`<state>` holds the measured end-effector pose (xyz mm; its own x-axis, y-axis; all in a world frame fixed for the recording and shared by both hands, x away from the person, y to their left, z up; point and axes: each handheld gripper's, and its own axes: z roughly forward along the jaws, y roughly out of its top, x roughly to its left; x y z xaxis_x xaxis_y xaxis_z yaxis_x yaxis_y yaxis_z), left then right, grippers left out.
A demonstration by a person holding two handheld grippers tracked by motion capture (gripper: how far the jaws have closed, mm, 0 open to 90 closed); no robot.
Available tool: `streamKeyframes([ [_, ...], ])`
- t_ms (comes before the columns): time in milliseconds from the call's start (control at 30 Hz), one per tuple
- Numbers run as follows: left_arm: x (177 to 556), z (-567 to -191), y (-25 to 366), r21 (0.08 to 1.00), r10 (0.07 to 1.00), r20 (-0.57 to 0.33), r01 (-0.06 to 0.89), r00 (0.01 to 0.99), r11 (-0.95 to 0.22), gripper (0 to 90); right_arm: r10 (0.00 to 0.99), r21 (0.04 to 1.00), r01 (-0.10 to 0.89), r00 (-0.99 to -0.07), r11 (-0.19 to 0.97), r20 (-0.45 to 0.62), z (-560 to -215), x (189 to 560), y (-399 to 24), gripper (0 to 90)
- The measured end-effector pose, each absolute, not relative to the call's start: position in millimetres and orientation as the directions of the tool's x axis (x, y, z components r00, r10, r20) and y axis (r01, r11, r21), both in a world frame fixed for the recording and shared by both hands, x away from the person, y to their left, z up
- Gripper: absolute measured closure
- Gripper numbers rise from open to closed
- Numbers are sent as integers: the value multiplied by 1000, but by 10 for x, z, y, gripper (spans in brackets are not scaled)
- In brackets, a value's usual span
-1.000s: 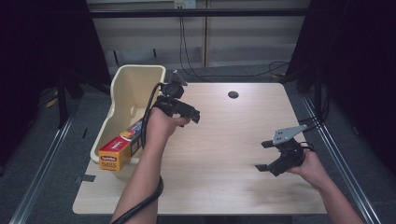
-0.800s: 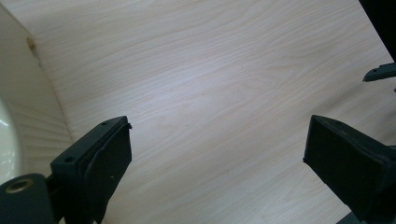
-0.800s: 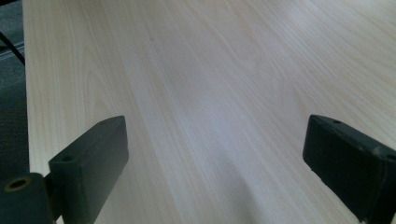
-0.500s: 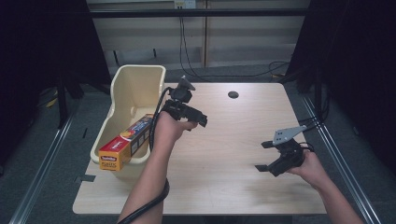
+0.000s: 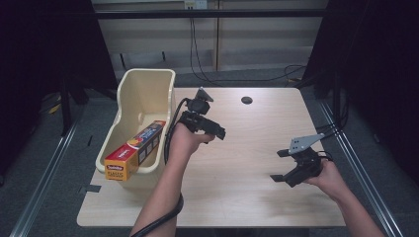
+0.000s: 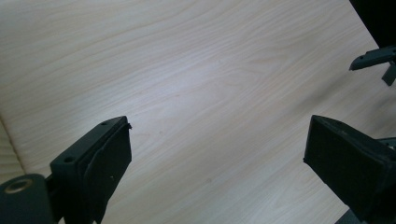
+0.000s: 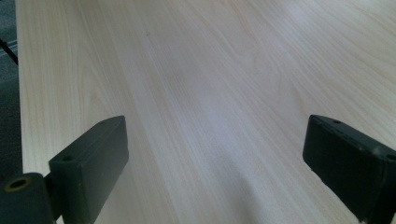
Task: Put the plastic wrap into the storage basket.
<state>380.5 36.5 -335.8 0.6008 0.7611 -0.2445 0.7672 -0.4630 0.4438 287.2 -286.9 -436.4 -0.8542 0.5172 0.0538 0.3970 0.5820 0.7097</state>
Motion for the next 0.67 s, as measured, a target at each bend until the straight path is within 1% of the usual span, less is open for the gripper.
streamKeyframes([
  [400, 3742, -3578, 257, 447, 724, -262, 746, 638, -495, 73, 526, 704, 404, -849, 584, 52, -4385, 2870, -2880, 69],
  [433, 3739, -3582, 254, 437, 724, -260, 747, 639, -502, 73, 525, 705, 404, -850, 583, 53, -4385, 2872, -2883, 69],
  [667, 3709, -3655, 242, 451, 710, -273, 738, 649, -502, 73, 531, 702, 410, -846, 583, 52, -4405, 2867, -2895, 70],
])
